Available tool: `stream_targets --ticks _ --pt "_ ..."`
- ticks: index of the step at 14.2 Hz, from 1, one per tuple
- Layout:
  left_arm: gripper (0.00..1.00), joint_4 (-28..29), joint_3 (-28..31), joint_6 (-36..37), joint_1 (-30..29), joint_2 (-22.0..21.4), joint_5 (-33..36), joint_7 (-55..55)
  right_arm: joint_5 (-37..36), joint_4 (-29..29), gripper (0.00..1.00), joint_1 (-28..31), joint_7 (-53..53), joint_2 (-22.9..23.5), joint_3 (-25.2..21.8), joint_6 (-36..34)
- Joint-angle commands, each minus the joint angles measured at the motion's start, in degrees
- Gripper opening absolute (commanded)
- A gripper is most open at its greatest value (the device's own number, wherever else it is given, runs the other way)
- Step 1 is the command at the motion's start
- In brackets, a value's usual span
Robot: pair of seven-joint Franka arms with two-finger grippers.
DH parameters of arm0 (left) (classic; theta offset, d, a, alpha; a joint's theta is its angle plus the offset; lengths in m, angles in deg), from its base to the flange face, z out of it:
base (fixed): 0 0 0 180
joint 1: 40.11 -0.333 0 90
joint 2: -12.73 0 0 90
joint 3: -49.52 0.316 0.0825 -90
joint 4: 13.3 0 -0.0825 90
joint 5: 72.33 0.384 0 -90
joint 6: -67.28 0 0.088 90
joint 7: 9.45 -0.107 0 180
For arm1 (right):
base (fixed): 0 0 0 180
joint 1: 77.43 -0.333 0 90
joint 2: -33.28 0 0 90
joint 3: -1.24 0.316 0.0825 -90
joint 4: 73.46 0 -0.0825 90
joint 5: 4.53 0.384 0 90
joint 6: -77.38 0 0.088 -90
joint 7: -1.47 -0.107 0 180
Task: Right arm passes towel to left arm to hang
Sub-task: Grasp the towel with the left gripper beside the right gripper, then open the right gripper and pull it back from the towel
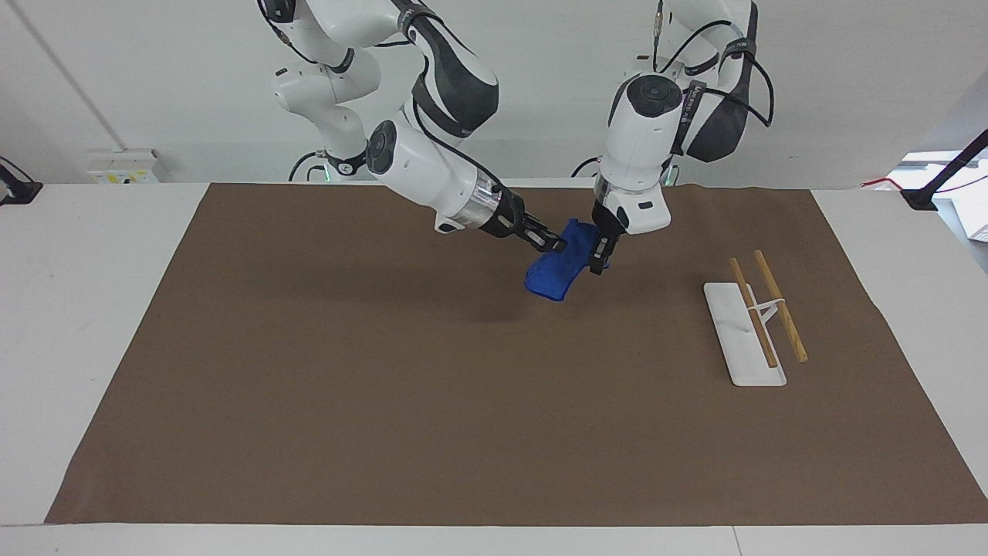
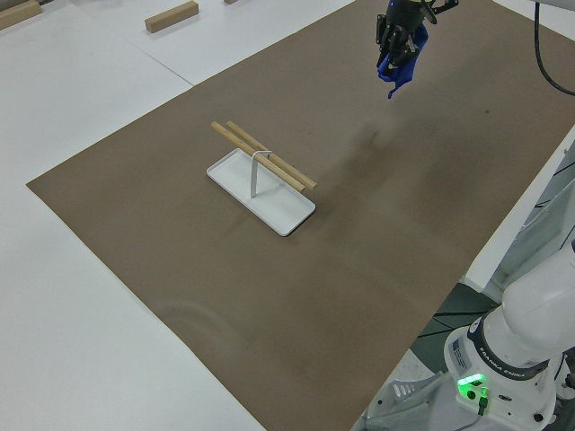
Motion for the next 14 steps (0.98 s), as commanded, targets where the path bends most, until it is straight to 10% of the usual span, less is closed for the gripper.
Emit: stream_targets --ticks 1,5,7,8,14 --pt "0.00 0.7 0.8 0.2 0.7 -1.0 -0.8 0.1 1.2 1.1 0.00 -0.3 0.1 -0.4 0.0 1.2" --pt "0.00 -0.9 1.2 0.4 -0.4 -0.8 -0.8 -2.1 1.2 1.2 0.14 -1.3 0.0 -0.5 0.0 2.4" --pt "0.00 -3.6 1.4 2.7 -1.5 -0.9 -0.8 -4.2 -0.1 1.2 0.85 -1.5 0.6 -0.5 -0.1 2.5" --pt "0.00 -5.1 1.4 4.6 -2.4 -0.9 -0.8 -6.2 -2.8 1.1 1.00 -2.1 1.9 -0.4 -0.1 2.7" --pt "0.00 -6.2 1.6 7.5 -13.8 -1.7 -0.6 -20.6 -31.7 1.0 1.00 6.5 34.4 -0.2 -0.2 1.4"
